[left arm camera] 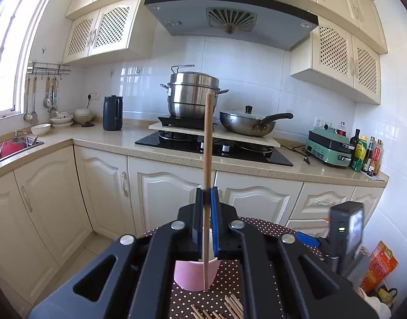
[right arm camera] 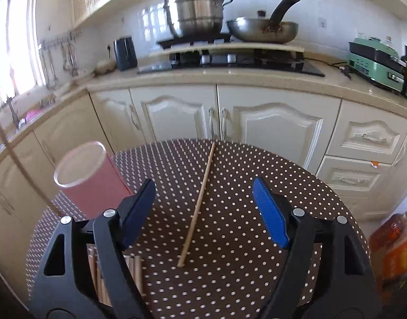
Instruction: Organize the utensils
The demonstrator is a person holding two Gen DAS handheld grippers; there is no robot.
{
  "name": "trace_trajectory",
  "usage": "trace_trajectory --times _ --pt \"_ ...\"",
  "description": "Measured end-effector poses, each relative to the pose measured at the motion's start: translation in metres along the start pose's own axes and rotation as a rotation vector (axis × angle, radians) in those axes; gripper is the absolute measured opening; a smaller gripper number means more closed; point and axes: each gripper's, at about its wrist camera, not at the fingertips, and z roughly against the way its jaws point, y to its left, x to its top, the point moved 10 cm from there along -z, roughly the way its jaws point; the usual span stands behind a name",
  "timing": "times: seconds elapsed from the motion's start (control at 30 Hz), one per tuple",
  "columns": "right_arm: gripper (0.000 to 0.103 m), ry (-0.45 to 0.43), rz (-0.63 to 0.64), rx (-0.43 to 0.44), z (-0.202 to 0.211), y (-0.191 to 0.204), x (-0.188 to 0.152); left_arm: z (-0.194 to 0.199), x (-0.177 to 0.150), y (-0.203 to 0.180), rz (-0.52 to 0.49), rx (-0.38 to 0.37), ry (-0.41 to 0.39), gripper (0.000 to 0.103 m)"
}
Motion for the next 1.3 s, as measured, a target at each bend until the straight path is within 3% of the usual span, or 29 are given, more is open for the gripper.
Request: trace_trajectory --times 0.07,0.13,0.27,0.3,0.33,0.37,0.47,0.57,0.83,0.93,1.07,1.17,1.27,1.3 --pt "0.068 0.057 0.008 0.013 -0.018 0.002 -0.006 -0.003 -0.002 0.002 0.013 -0.017 0.022 0.006" --pt "0.033 0.141 0.027 0.031 -0.039 0.008 -0.019 -0.005 -0.005 0.005 0.018 -0.012 0.038 0.006" --pt "0.032 0.224 0.032 0.064 -0.059 0.018 -0.042 -0.01 -0.011 0.01 0.026 -0.012 0.073 0.006" --pt "0.024 0.231 0.035 0.067 -0.061 0.019 -0.045 -0.012 -0.014 0.011 0.031 -0.022 0.087 0.006" --pt "0.009 0.238 0.04 0.06 -0.063 0.019 -0.05 -0.012 -0.016 0.011 0.032 -0.026 0.091 0.006" --pt "0.005 0.262 0.047 0.038 -0.067 0.017 -0.054 -0.013 -0.017 0.012 0.032 -0.022 0.091 0.006" --pt "0.005 0.28 0.06 0.019 -0.068 0.018 -0.063 -0.015 -0.021 0.013 0.03 -0.014 0.101 0.006" --pt "0.005 0.285 0.018 0.057 -0.055 0.015 -0.075 -0.016 -0.026 0.011 0.036 -0.025 0.117 0.006" --pt "0.005 0.359 0.081 0.155 0.026 0.026 -0.136 -0.009 -0.031 0.005 0.019 -0.022 0.119 0.006" --pt "0.006 0.337 0.131 0.156 0.037 0.033 -0.134 -0.008 -0.034 0.004 0.002 -0.008 0.116 0.006" --pt "0.007 0.314 0.101 0.159 0.031 0.033 -0.12 -0.01 -0.042 0.003 0.007 -0.009 0.14 0.006" --pt "0.018 0.33 0.096 0.092 0.004 0.027 -0.109 -0.012 -0.047 0.004 0.004 0.007 0.155 0.006" --pt "0.03 0.328 0.109 0.083 -0.012 0.03 -0.105 -0.015 -0.05 0.007 0.004 0.0 0.175 0.006" --pt "0.051 0.333 0.112 0.073 -0.018 0.031 -0.104 -0.017 -0.051 0.008 -0.002 0.001 0.182 0.006"
